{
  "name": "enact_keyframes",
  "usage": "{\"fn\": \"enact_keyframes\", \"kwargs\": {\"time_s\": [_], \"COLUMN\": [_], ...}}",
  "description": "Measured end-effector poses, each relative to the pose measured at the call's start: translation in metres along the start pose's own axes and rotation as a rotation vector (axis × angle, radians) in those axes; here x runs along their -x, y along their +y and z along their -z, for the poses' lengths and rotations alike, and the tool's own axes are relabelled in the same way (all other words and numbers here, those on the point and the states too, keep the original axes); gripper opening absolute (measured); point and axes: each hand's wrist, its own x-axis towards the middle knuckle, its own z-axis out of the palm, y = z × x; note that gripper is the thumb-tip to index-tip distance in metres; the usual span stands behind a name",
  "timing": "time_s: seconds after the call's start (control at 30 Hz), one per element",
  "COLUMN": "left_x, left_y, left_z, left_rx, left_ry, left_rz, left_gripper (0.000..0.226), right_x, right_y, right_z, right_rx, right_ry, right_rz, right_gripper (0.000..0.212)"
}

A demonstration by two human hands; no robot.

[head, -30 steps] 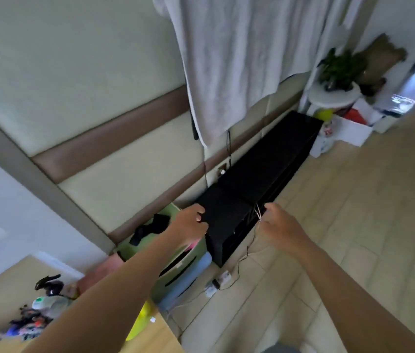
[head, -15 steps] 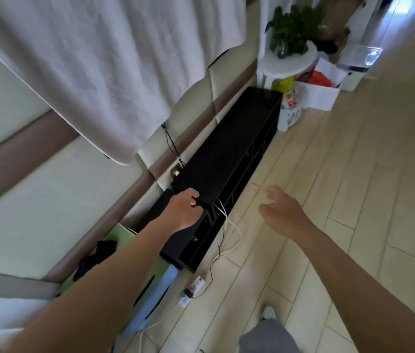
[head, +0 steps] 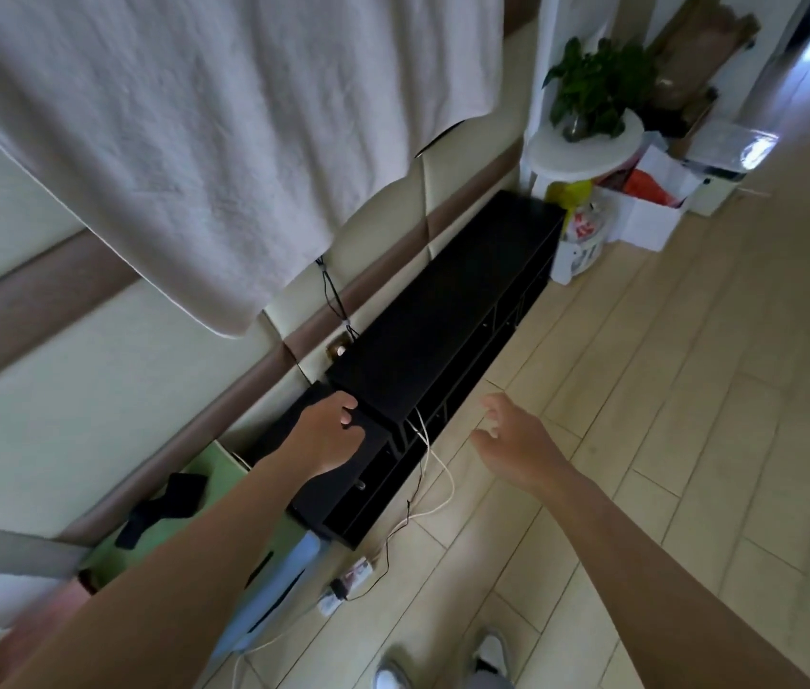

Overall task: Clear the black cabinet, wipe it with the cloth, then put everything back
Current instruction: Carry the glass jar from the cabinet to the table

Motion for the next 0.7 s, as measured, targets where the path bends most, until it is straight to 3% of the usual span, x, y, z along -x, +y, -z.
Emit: {"fn": "enact_keyframes", "kwargs": {"time_s": [0.43,0.7], "left_x": [-0.019,-0.012], "left_y": [-0.014,-0.041], "left_z": [0.01,0.018], "left_rx": [0.111,0.126], "left_ry": [-0.078,-0.084], "left_rz": [-0.16,-0.157], "left_gripper": [0.043,0.046], "right_x": [0.06,0.033], "right_y": [-0.001,-0.049], "right_z": [-0.035,-0.064], "right_rx": [0.035,0.097], "right_ry": [0.142,0.137], "right_rz": [-0.144,-0.06], "right_gripper": [0.057,0.058]}}
